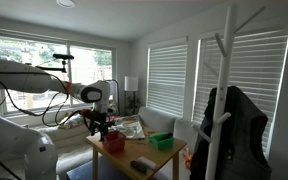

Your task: Remove the silver spoon from the green container and put it in the red basket

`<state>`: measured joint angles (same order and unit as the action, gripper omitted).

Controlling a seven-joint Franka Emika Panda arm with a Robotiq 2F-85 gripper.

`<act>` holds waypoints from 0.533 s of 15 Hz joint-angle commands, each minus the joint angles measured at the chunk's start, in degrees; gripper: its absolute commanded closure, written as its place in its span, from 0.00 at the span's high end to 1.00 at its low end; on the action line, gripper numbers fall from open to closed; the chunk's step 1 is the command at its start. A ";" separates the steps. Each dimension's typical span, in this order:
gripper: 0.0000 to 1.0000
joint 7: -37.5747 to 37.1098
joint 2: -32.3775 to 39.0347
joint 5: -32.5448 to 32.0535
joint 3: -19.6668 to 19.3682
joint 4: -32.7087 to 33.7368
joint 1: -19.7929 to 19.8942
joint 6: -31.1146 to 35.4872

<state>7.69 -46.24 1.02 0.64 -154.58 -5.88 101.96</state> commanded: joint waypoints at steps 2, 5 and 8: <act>1.00 0.02 0.03 0.04 0.06 0.09 0.06 -0.10; 1.00 0.02 0.02 0.04 0.06 0.09 0.06 -0.09; 1.00 -6.47 -0.20 -1.35 1.14 0.91 3.48 3.94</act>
<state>6.07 -46.24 0.86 0.77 -154.54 -5.52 102.80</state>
